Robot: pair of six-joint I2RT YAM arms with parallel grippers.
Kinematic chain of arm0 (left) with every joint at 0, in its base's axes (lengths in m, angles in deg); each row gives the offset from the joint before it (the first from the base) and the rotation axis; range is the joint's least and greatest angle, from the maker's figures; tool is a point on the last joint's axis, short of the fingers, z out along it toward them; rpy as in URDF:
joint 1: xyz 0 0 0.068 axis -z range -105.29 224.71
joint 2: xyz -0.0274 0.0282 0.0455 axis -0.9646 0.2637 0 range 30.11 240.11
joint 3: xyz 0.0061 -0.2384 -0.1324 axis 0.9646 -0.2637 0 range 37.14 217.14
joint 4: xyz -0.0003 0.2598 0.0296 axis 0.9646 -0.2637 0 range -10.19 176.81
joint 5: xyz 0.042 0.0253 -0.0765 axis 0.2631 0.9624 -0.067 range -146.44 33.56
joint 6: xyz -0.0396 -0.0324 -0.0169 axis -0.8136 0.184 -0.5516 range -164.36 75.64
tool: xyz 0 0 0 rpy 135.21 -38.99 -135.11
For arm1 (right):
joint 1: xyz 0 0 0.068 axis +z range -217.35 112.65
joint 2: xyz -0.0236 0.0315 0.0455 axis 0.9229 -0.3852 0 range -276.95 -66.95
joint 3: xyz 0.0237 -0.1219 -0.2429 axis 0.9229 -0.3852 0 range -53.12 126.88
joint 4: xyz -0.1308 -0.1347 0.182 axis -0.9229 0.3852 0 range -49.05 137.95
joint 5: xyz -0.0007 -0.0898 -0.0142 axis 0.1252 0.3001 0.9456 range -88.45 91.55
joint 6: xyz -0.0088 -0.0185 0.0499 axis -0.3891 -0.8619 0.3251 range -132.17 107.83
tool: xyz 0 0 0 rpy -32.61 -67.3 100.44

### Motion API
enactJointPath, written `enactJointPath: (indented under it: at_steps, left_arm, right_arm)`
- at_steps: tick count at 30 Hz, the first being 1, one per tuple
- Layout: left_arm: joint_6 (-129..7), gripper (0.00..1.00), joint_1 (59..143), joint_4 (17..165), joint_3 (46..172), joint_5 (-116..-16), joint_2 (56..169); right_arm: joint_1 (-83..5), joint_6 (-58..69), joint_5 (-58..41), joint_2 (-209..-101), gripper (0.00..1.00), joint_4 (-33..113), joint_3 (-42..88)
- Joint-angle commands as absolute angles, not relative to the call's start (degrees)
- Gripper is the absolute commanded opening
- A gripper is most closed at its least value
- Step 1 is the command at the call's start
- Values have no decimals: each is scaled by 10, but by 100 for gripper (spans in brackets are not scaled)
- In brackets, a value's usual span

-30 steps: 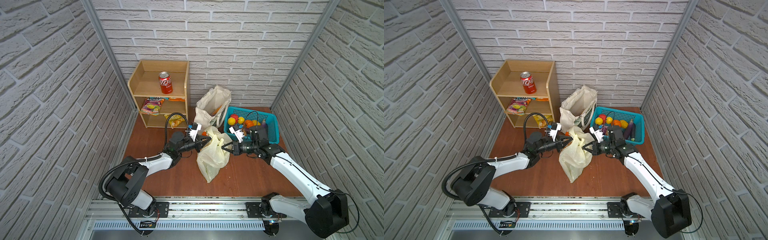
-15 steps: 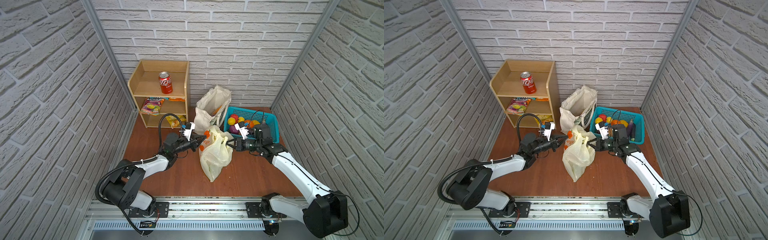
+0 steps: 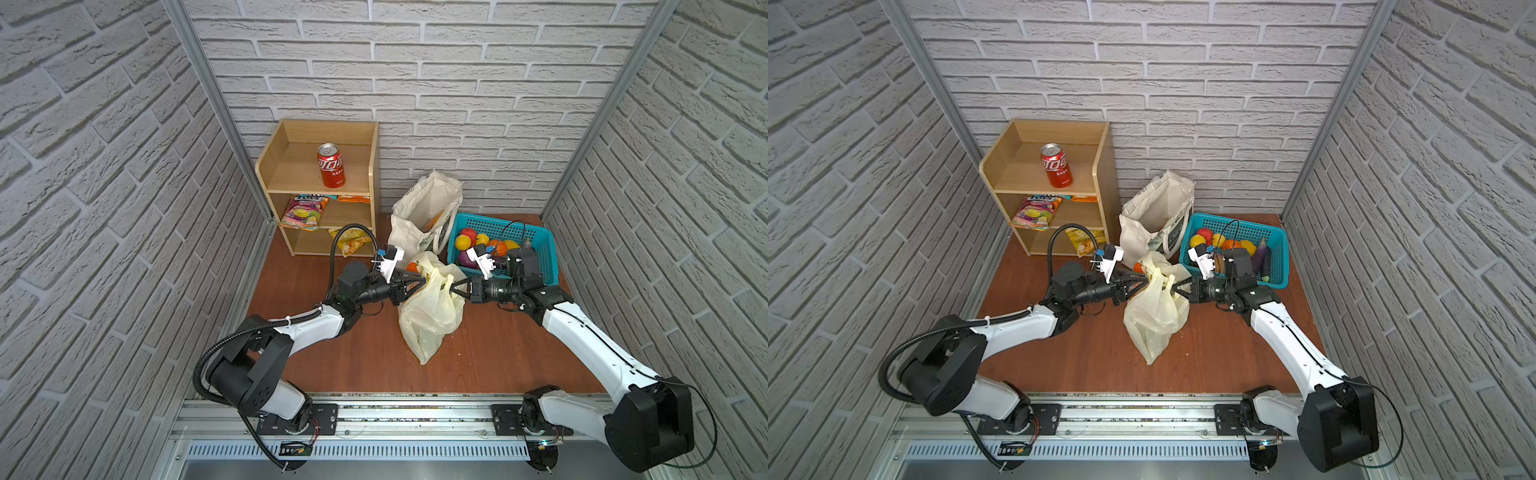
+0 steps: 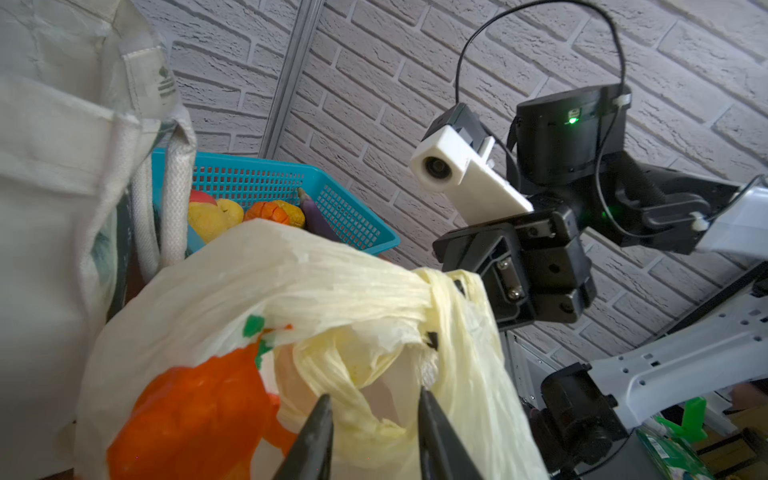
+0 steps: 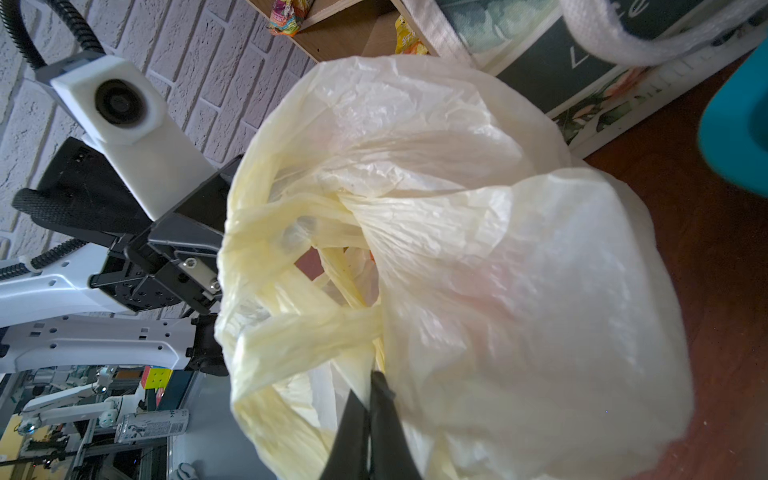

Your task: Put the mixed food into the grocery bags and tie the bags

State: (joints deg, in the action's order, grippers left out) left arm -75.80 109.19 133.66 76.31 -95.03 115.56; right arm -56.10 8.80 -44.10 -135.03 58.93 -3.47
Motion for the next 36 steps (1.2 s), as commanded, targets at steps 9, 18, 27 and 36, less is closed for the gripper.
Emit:
enactJointPath:
  at_steps: [9, 18, 27, 36]
  left_arm:
    - [-738, 57, 1095, 1344, 815, -938, 1198]
    - [-734, 0, 1111, 1337, 863, -933, 1251]
    - [-733, 0, 1099, 1345, 799, -877, 1173]
    - [-727, 0, 1077, 1352, 723, -874, 1083]
  right_arm:
    - [-563, 81, -471, -1366, 5, 568, -31]
    - [-563, 88, -468, -1367, 6, 558, -33]
    - [-576, 96, -413, -1332, 6, 569, -35]
    - [-606, 104, -407, -1312, 6, 576, -51]
